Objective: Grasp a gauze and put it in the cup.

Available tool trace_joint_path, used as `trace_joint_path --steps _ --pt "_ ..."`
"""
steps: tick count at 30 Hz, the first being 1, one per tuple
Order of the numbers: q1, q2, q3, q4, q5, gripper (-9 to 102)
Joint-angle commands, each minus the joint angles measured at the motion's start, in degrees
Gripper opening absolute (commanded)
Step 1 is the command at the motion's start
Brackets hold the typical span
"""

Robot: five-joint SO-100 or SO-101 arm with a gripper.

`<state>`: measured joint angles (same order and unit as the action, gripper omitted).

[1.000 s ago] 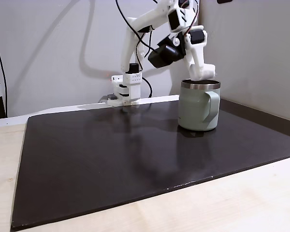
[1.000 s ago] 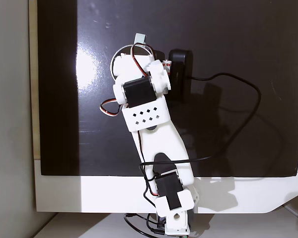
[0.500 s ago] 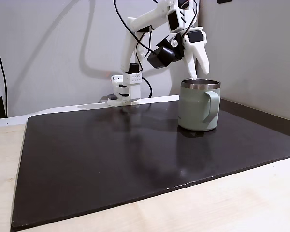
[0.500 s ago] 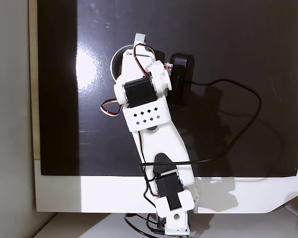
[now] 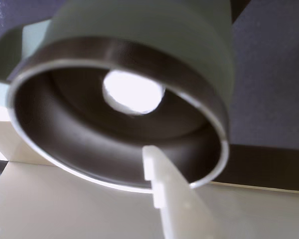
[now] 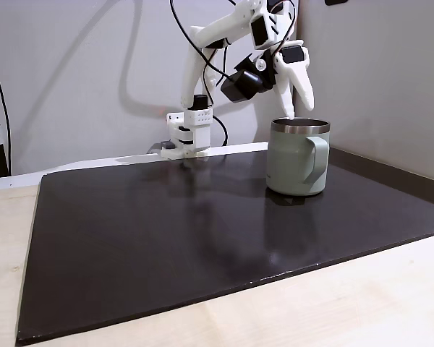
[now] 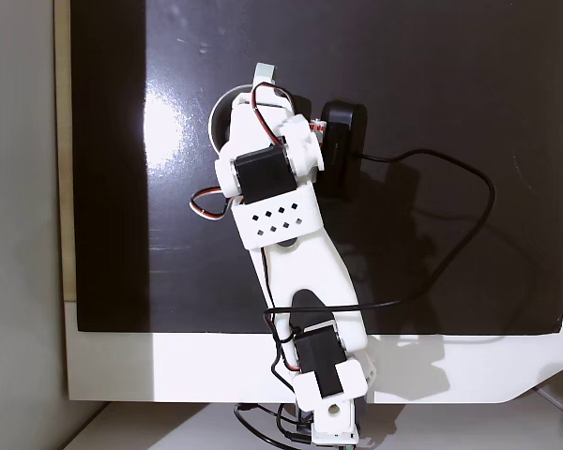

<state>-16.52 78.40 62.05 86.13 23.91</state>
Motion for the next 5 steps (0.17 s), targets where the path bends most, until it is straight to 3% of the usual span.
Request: trace_joint_path --steps 1,5 --pt "0.53 4.22 -0.18 0.53 0.18 33" --pt "0.53 4.22 -0.18 0.53 0.09 32"
